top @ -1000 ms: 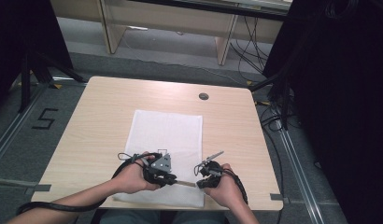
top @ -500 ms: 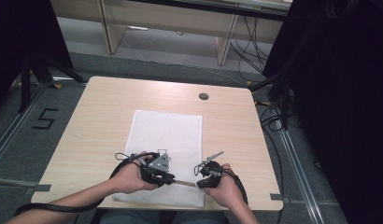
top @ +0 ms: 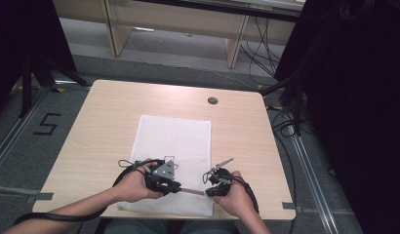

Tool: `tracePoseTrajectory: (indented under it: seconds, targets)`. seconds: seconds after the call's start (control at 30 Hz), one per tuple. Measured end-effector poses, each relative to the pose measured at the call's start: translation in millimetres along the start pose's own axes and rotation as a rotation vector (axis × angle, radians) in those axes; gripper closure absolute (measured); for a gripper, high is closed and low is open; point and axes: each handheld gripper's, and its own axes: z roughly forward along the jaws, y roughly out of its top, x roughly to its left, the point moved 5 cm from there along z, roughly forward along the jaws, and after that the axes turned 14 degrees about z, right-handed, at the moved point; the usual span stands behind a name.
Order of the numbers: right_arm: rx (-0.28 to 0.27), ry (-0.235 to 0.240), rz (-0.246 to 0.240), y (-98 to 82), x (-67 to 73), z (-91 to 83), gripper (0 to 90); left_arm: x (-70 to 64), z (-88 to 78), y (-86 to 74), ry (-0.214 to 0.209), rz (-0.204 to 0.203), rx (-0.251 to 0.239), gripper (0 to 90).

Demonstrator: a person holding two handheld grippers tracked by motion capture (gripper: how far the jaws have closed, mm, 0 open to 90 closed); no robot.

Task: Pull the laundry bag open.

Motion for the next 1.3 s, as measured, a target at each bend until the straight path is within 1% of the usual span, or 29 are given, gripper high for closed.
tracePoseTrajectory:
  seconds: [0.03, 0.07, 0.17, 0.2, 0.27, 0.33, 0.37, 0.4, 0.43, 0.57, 0.6, 0.63, 0.67, 0.77, 0.9, 0.93, 1.0, 1.03, 1.07, 1.1, 1.13, 1.17, 1.2, 1.27, 1.3]
  targets:
    - [0.004, 0.004, 0.014, -0.5, 0.8, 0.1, 90.0, 0.2, -0.2, -0.2, 0.002, 0.002, 0.005, 81.8]
    - [0.004, 0.003, 0.013, -0.4, 0.7, 0.1, 90.0, 0.7, -1.4, -0.1, 0.0, -0.002, -0.002, 81.8]
    - [0.005, 0.003, 0.013, -0.3, 0.9, 0.1, 90.0, 1.6, -4.0, -1.3, 0.0, -0.006, -0.001, 81.8]
    - [0.005, 0.002, 0.011, -0.3, 0.8, 0.1, 90.0, 2.0, -4.6, -1.8, 0.003, 0.0, -0.002, 81.8]
    - [-0.002, -0.003, -0.006, 0.5, -0.3, 0.5, 90.0, 1.6, -5.3, -2.6, 0.001, -0.01, -0.008, 81.8]
    - [0.004, -0.001, -0.001, 0.1, -0.1, 0.4, 90.0, 1.2, -5.8, -2.9, 0.008, -0.005, -0.001, 81.8]
    - [0.002, -0.004, -0.001, 0.3, -0.2, 0.6, 90.0, 1.2, -6.3, -2.9, 0.005, -0.007, -0.006, 81.8]
    - [0.002, -0.005, -0.001, 0.3, -0.1, 0.6, 90.0, 1.7, -6.4, -3.3, 0.007, 0.002, -0.007, 81.8]
    - [0.002, -0.006, -0.001, 0.4, 0.0, 0.6, 90.0, 1.3, -7.7, -3.8, 0.003, -0.013, -0.01, 81.8]
    - [0.004, -0.004, 0.0, 0.1, -0.3, 0.3, 90.0, 1.3, -7.4, -4.2, 0.003, -0.013, -0.008, 81.8]
    - [-0.002, 0.001, -0.011, 0.6, -0.7, 0.9, 90.0, 1.2, -7.4, -4.3, 0.002, -0.013, -0.008, 81.8]
    - [0.003, -0.001, -0.002, 0.2, -0.2, 0.5, 90.0, 0.9, -7.3, -4.3, 0.002, -0.013, -0.009, 81.8]
    - [0.002, -0.002, -0.001, 0.3, -0.3, 0.7, 90.0, 1.0, -7.9, -4.7, 0.006, -0.006, -0.003, 81.8]
    - [0.002, -0.001, -0.004, 0.2, -0.2, 0.5, 90.0, 1.8, -9.7, -5.6, 0.003, -0.014, -0.012, 81.8]
    - [0.002, -0.004, -0.001, 0.3, -0.1, 0.6, 90.0, 1.8, -10.4, -7.0, 0.004, -0.006, -0.01, 81.8]
    - [0.002, -0.005, -0.002, 0.3, -0.2, 0.6, 90.0, 1.1, -10.1, -7.2, 0.001, -0.014, -0.01, 81.8]
    - [0.002, -0.004, -0.001, 0.3, -0.2, 0.6, 90.0, 1.8, -11.1, -7.6, 0.007, -0.01, -0.012, 81.8]
    - [0.002, -0.003, 0.0, 0.3, -0.3, 0.6, 90.0, 1.6, -11.2, -7.3, 0.003, -0.025, -0.023, 81.8]
    - [0.002, -0.004, -0.001, 0.3, -0.3, 0.6, 90.0, 2.2, -12.0, -8.1, 0.007, -0.014, -0.015, 81.8]
    - [0.002, -0.002, -0.001, 0.3, -0.3, 0.6, 90.0, 2.4, -12.9, -8.8, 0.01, -0.018, -0.013, 81.8]
    - [0.003, -0.004, -0.001, 0.2, -0.4, 0.5, 90.0, 2.3, -12.6, -8.8, 0.005, -0.028, -0.027, 81.8]
    - [0.003, -0.004, -0.001, 0.2, -0.4, 0.5, 90.0, 2.3, -12.6, -8.8, 0.005, -0.028, -0.027, 81.8]
    - [0.005, -0.004, 0.0, 0.2, -0.4, 0.3, 90.0, 2.4, -13.5, -9.4, 0.011, -0.019, -0.013, 81.8]
    - [0.005, -0.007, 0.004, 0.3, -0.2, 0.5, 90.0, 2.2, -14.0, -9.9, 0.009, -0.018, -0.015, 81.8]
    - [-0.002, -0.001, -0.008, 0.8, -0.6, 0.9, 90.0, 1.5, -13.7, -10.0, 0.008, -0.02, -0.017, 81.8]
